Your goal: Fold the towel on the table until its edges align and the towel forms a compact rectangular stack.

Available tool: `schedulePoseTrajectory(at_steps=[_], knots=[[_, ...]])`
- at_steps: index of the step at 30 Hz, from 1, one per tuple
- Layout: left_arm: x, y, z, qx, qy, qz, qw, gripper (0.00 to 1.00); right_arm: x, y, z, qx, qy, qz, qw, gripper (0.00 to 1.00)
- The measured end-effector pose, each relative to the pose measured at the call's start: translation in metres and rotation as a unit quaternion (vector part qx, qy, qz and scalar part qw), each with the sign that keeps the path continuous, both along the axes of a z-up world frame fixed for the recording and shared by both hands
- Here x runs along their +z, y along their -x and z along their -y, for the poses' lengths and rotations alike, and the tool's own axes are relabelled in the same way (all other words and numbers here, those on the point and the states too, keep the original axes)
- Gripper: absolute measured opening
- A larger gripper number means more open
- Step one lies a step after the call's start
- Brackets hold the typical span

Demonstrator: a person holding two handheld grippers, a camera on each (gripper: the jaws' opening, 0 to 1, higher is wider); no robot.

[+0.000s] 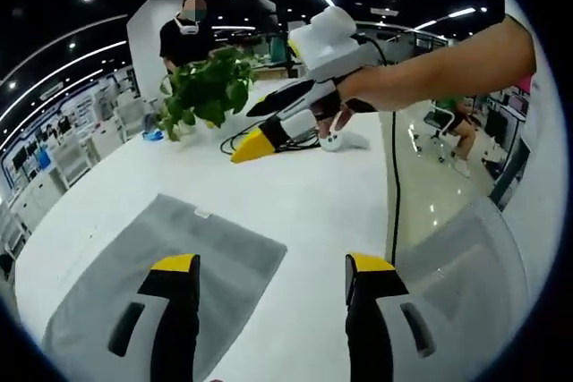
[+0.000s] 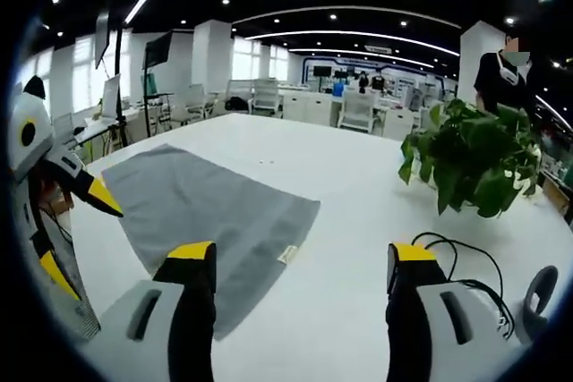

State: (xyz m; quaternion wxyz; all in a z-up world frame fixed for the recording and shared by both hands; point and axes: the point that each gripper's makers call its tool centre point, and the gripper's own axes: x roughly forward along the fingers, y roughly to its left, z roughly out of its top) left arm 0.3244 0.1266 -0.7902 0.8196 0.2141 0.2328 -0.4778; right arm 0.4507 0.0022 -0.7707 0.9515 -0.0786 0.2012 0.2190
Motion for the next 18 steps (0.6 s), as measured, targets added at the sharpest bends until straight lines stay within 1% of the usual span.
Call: schedulePoseTrajectory(at_steps=[1,3,4,7,9,12,14,15,18], knots=[[-0.002,0.000,0.001,-0.003,-0.003,-0.001,1.0000,0.64,-0.002,-0.003,0.000,-0.001,-0.002,-0.002,1.0000,0.76],[-0.011,-0.002,0.006,-0.012,-0.012,0.002,0.9999,0.64,-0.006,-0.009,0.001,-0.003,-0.005,-0.008,1.0000,0.75],[-0.015,-0.002,0.007,-0.013,-0.017,-0.001,0.9998,0.63,-0.008,-0.011,0.000,-0.002,-0.006,-0.009,0.9999,0.74],[-0.021,-0.005,0.015,-0.017,-0.017,-0.006,0.9997,0.61,-0.011,-0.016,-0.001,0.001,-0.002,-0.010,0.9999,0.73],[-0.027,-0.007,0.021,-0.025,-0.021,-0.007,0.9994,0.58,-0.013,-0.022,-0.002,0.002,-0.011,-0.012,0.9999,0.71],[-0.034,-0.011,0.028,-0.031,-0.023,-0.013,0.9992,0.55,-0.019,-0.031,-0.005,0.005,-0.011,-0.018,0.9998,0.69],[-0.038,-0.015,0.033,-0.029,-0.018,-0.015,0.9993,0.55,-0.021,-0.037,-0.006,0.002,-0.014,-0.017,0.9997,0.69],[-0.042,-0.016,0.035,-0.027,-0.017,-0.020,0.9993,0.54,-0.021,-0.040,-0.007,0.002,-0.020,-0.013,0.9997,0.68],[-0.048,-0.019,0.039,-0.026,-0.020,-0.020,0.9992,0.52,-0.028,-0.047,-0.009,0.002,-0.026,-0.021,0.9994,0.65]])
